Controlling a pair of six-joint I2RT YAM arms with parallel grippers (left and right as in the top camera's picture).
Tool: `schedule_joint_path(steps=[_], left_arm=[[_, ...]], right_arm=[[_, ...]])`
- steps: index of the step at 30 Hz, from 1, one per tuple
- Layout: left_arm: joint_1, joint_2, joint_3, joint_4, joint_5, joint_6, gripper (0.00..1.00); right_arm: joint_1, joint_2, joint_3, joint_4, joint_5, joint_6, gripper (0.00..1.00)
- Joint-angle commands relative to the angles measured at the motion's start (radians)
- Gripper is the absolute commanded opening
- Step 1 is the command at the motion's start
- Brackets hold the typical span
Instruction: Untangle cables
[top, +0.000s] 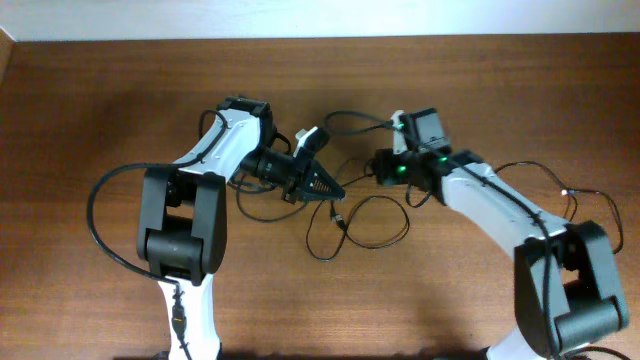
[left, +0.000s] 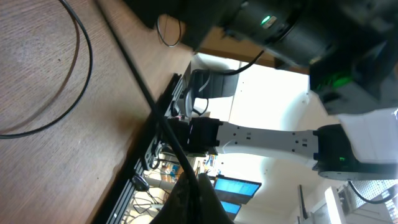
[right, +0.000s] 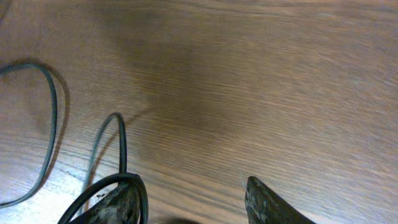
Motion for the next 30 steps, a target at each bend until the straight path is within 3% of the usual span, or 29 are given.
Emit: schedule_joint_path(steps=[1,6,9,12,14,17,19,21,24,27,30], left_arm=[[0.034,-0.04,0.001,-0.049,0.04,0.024,0.0],[0.043,-0.04,0.001,-0.023,0.025,0.024,0.0],[0.044,-0.04,0.001,-0.023,-0.071,0.024,0.0],[0.044,-0.04,0.001,-0.014,-0.09,0.024,0.0],[0.043,-0.04,0.001,0.021,-0.09,0.024,0.0],[0.043,-0.04,0.001,0.104,-0.09,0.024,0.0],[0.043,-0.04,0.001,0.188,-0.09,-0.011,0.0],[0.043,-0.04,0.001,0.332,-0.09,-0.158,0.0],[0.042,-0.04,0.001,0.547,-0.095,-0.333,0.01],[0.019,-0.04,0.001,0.69,-0.162,-0.448,0.14],[-0.042,-0.04,0.001,0.703,-0.328,-0.48,0.52]], right_arm=[[-0.214,0.026,-0.015,-0.054,0.317,0.007,0.49],[-0.246,0.025,-0.015,-0.084,0.32,0.007,0.47],[-0.249,0.025,-0.015,-0.105,0.566,0.031,0.47],[-0.253,0.025,-0.015,-0.109,0.59,0.03,0.47],[-0.253,0.022,-0.011,-0.111,0.439,0.013,0.45],[-0.254,0.003,0.007,-0.124,0.151,-0.009,0.27],[-0.254,-0.024,0.015,-0.153,-0.085,-0.023,0.23],[-0.254,-0.038,0.015,-0.219,-0.224,-0.032,0.22],[-0.254,-0.038,0.014,-0.31,-0.25,-0.05,0.15],[-0.253,-0.038,0.014,-0.332,-0.265,-0.084,0.22],[-0.245,-0.038,0.013,-0.366,-0.267,-0.111,0.26]])
